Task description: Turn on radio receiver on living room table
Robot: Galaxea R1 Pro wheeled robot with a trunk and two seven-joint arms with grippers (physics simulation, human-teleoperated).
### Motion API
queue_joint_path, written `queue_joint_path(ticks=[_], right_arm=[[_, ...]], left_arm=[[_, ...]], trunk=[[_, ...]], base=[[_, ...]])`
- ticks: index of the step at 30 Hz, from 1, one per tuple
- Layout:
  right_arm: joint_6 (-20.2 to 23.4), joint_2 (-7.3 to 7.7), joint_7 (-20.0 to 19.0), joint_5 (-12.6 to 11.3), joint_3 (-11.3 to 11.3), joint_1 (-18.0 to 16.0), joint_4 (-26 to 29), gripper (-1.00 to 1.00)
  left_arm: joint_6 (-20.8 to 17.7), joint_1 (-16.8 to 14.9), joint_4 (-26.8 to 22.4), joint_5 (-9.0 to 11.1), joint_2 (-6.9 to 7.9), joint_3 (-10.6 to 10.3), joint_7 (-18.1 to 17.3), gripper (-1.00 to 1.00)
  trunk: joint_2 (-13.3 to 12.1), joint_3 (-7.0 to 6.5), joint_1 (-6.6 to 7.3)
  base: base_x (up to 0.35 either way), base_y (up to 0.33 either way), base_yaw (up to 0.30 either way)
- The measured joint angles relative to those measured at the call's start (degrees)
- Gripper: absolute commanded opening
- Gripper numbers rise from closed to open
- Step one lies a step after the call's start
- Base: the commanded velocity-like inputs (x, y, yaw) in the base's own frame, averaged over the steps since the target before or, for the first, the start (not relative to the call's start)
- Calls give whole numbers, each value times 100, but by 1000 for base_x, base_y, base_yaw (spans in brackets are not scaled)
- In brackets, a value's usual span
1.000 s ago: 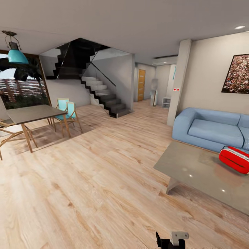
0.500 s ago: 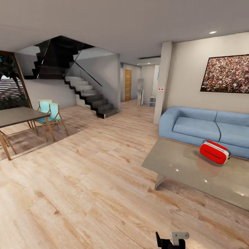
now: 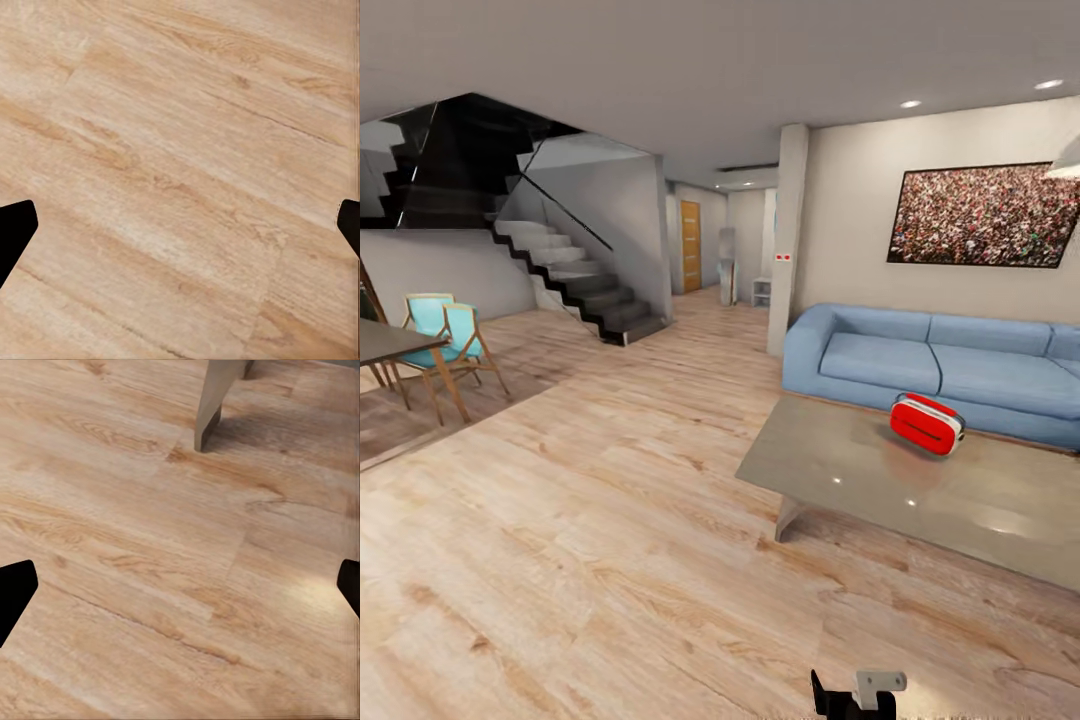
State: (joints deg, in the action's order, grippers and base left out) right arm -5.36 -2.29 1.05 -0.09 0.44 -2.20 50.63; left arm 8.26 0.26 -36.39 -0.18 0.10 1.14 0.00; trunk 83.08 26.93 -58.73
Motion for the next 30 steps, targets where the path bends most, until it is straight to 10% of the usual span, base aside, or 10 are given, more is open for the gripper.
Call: queue_joint_path(ticks=[30], right_arm=[[0,0,0,0,0,0,35,100]], left_arm=[[0,0,0,0,-1,0,0,100]], trunk=[[0,0,0]], base=[[0,0,-256]])
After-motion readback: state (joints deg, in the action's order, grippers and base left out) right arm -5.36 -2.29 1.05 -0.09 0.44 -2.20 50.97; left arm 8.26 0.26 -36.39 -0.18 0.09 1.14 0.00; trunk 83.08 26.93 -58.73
